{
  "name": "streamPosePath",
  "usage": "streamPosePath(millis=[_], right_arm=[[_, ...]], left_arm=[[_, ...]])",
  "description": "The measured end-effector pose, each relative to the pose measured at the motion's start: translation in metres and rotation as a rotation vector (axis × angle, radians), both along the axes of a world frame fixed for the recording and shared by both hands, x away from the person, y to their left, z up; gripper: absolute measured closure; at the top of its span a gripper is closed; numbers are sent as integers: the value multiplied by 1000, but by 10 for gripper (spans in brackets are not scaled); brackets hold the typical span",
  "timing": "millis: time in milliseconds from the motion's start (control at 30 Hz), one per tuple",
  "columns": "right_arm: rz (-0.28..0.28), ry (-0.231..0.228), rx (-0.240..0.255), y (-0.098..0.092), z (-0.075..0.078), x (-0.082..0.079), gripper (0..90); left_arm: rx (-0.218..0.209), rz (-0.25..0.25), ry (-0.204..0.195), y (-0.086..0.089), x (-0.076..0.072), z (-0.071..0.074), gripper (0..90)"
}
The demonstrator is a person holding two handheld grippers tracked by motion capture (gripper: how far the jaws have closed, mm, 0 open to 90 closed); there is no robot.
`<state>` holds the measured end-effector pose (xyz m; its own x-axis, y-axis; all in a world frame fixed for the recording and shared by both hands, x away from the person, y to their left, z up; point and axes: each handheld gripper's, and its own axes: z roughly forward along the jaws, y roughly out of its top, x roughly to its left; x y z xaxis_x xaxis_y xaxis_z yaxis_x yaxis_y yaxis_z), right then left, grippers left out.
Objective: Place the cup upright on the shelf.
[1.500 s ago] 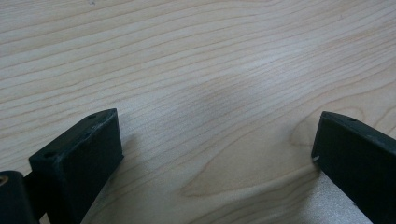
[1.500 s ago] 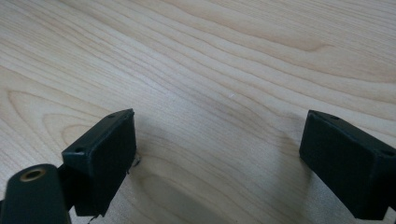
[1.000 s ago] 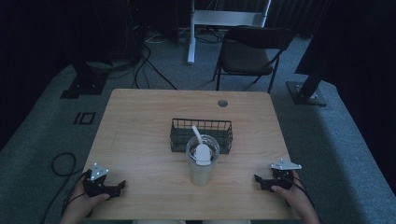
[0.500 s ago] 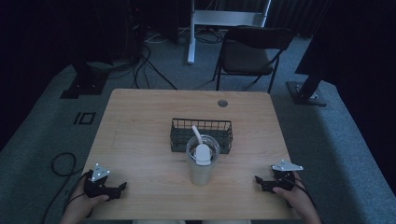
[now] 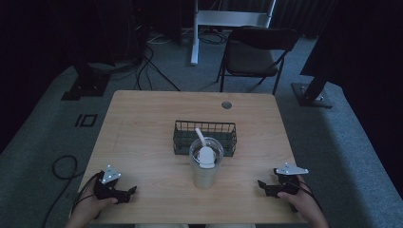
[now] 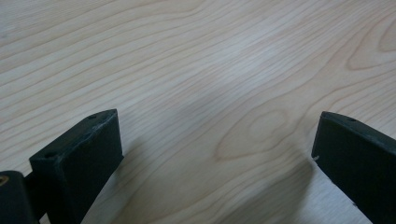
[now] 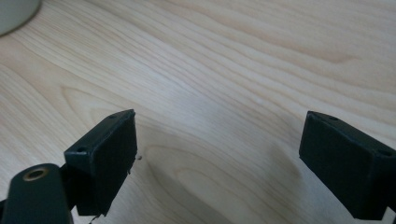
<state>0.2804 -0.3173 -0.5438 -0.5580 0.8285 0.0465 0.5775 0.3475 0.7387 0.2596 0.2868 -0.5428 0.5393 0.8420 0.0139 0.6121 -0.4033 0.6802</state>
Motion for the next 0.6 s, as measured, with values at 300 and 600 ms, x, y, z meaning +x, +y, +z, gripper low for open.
streamPosePath(millis=[300,600], right_arm=[[39,-25,40,13,10,2,113],[101,-48,59,30,13,3,113]], left_arm=[[-3,-46,-7,-17,4,1,21],[-41,-88,-27,-34,7,7,21]])
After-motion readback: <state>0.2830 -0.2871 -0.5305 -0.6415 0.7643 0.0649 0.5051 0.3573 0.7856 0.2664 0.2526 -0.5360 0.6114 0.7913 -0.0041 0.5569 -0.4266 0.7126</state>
